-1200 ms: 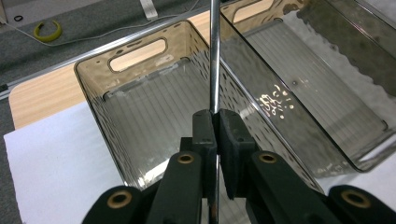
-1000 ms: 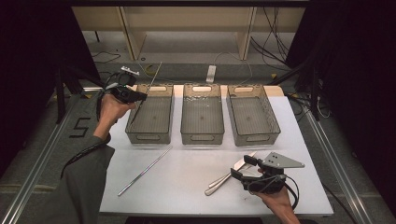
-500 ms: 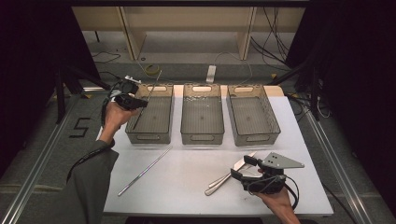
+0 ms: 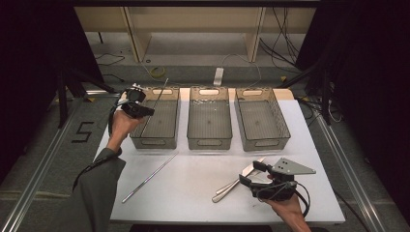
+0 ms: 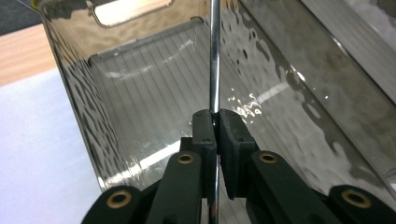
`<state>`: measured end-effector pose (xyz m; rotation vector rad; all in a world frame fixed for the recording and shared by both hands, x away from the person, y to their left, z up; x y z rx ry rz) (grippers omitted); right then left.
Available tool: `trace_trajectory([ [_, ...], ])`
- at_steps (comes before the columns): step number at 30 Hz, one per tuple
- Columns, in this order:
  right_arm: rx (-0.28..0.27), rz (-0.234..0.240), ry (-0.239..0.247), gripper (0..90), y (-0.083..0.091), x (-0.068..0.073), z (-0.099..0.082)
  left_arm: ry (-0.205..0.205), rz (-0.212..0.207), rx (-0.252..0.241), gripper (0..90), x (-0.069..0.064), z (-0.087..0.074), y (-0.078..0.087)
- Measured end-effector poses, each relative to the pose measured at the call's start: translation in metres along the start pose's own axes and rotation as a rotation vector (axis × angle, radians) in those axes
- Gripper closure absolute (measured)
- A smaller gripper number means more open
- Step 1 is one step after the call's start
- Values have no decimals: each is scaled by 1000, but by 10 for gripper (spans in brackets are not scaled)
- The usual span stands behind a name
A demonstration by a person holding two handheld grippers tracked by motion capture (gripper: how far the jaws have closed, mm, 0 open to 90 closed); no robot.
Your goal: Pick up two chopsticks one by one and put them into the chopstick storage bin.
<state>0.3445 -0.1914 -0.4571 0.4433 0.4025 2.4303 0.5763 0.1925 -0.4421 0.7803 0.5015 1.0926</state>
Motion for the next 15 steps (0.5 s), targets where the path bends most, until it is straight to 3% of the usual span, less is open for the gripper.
trace_trajectory([
  [8,3,-2,3,264,0,1,0,26,6,16,845,4,-8,-7],
  [10,2,-2,4,263,0,0,0,48,31,6,834,6,-9,-8],
  [12,3,-3,4,263,0,0,-1,80,8,-10,761,6,-9,-8],
  [13,2,-4,2,263,0,0,0,78,5,-3,642,5,-9,-8],
  [14,2,-4,2,263,0,0,0,78,1,3,642,4,-9,-8],
  [15,3,-5,3,263,0,0,-1,80,-2,8,573,4,-10,-8],
])
Point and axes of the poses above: each handheld gripper's, and its own axes: y roughly backward along the jaws, z roughly out of its top, x roughly to its left, the point moved 6 cm from there along -y, roughly forward along the jaws, and after that the axes turned 5 degrees about z, right-handed, at the moved point
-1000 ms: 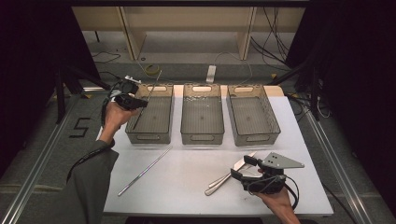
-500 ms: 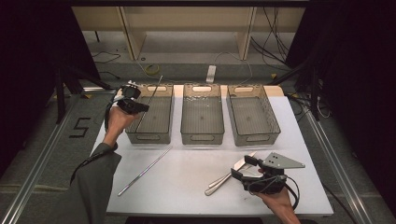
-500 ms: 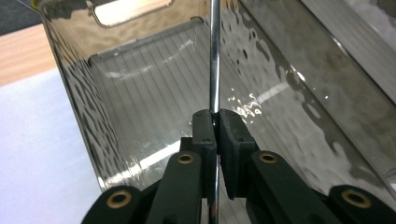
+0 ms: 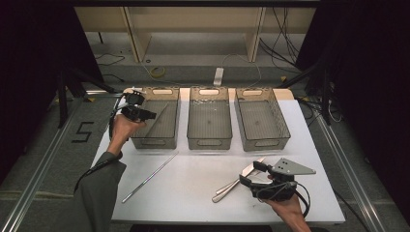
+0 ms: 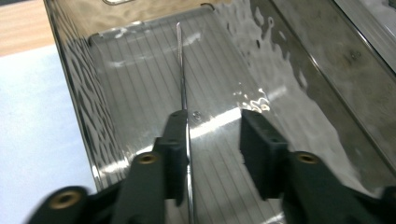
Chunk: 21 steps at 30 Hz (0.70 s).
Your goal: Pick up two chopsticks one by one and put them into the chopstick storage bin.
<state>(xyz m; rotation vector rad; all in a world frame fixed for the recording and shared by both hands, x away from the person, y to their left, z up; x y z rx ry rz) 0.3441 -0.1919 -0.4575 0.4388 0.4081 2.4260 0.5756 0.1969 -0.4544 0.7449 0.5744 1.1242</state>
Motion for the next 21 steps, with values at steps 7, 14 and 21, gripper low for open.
trace_trajectory([
  [7,-3,-4,-3,263,1,-1,0,3,-46,14,332,-11,-6,18],
  [14,-6,-6,-4,262,2,-1,0,-33,-101,-19,269,-30,-25,40],
  [21,-3,-8,3,262,2,0,1,-62,-95,1,222,-32,-40,54],
])
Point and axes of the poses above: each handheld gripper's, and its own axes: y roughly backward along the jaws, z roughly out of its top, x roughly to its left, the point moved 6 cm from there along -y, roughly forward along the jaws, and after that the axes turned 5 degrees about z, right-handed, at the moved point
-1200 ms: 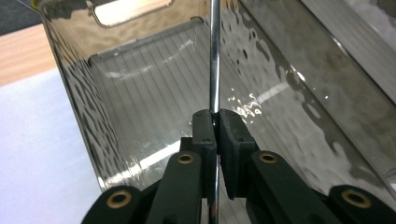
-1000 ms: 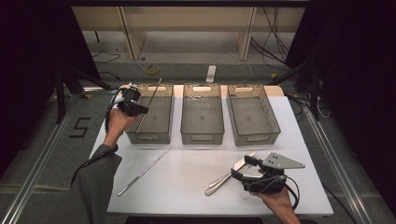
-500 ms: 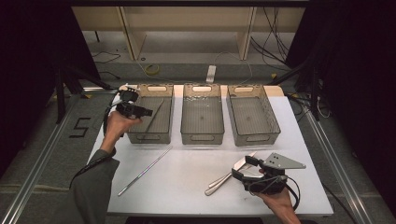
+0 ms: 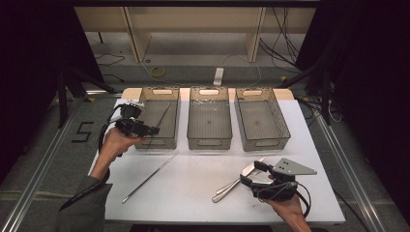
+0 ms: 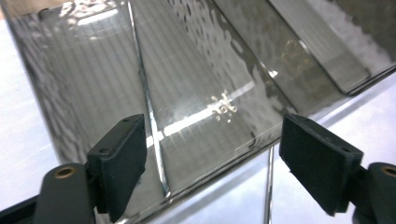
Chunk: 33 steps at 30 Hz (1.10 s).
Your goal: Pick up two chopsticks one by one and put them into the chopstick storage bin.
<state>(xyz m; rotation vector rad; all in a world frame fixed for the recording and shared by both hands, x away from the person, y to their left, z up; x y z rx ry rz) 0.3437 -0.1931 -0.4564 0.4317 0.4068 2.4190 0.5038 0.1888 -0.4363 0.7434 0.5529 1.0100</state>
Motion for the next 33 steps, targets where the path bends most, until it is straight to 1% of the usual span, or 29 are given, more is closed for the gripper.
trace_trajectory([
  [2,4,-1,5,263,0,1,0,-14,1,4,213,-2,-3,2],
  [3,1,0,4,262,0,1,0,-29,3,15,209,-3,-6,4],
  [7,6,0,6,263,-1,2,0,-43,2,31,195,-6,-14,7],
  [9,7,1,6,263,-1,2,0,-37,-7,35,196,-9,-18,9],
  [13,9,-1,10,262,-1,2,-1,-66,-13,63,193,-15,-27,9],
  [17,10,-1,11,262,-1,2,0,-78,-18,79,193,-21,-33,9],
  [20,10,-1,11,262,-1,2,0,-95,-28,96,186,-25,-37,10],
  [28,10,1,15,262,-1,3,0,-131,-38,136,185,-34,-47,12],
  [29,10,2,14,263,-1,3,0,-140,-42,156,188,-36,-49,12],
  [33,18,2,19,262,-2,4,-1,-162,-29,214,210,-40,-60,10],
])
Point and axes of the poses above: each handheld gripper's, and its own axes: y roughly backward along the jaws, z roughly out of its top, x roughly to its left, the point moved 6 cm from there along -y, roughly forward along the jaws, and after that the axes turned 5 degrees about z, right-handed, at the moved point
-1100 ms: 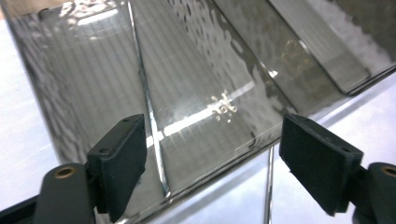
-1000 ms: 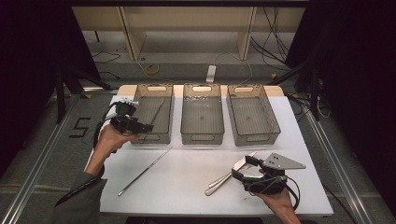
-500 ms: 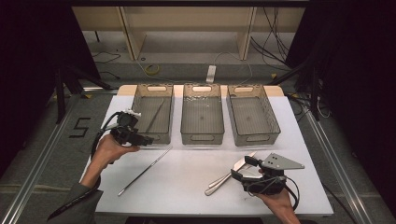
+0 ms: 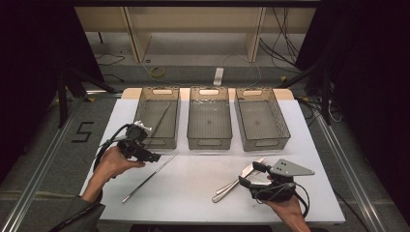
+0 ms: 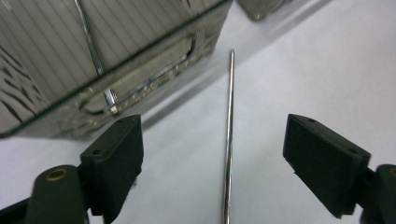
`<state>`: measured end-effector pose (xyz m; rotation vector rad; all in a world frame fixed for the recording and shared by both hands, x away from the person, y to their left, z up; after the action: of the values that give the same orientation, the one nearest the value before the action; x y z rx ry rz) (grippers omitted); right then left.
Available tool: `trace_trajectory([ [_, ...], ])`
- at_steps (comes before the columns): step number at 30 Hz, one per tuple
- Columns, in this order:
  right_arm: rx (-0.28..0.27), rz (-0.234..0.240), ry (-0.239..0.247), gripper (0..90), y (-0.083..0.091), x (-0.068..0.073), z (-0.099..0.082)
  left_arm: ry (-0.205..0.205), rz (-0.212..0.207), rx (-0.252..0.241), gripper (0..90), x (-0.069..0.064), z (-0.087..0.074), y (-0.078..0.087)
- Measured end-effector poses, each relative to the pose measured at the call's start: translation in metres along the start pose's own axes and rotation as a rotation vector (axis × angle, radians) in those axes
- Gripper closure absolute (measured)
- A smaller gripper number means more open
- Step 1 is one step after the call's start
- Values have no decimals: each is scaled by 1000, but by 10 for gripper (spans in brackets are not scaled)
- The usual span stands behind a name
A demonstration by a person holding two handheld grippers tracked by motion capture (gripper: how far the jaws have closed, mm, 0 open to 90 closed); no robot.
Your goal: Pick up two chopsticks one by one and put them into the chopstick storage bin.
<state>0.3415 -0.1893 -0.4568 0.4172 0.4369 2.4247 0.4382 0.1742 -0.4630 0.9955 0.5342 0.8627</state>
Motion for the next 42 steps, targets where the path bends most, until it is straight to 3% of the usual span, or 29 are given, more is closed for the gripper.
trace_trajectory([
  [10,6,4,7,263,-2,1,0,-30,7,117,330,-2,-27,-12],
  [16,4,5,8,262,-2,1,0,-47,-6,144,448,-5,-37,-16],
  [23,5,4,7,263,-1,1,0,-73,-29,200,525,-8,-47,-24],
  [42,4,6,6,263,-2,1,0,-134,-51,246,721,-19,-54,-36],
])
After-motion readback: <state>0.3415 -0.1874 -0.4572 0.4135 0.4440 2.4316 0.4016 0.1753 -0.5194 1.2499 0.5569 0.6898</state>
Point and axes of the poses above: each handheld gripper's, and its own axes: y roughly backward along the jaws, z roughly out of its top, x roughly to its left, the point moved 6 cm from there along -y, roughly forward along the jaws, and after that the axes turned 5 degrees about z, right-handed, at the moved point
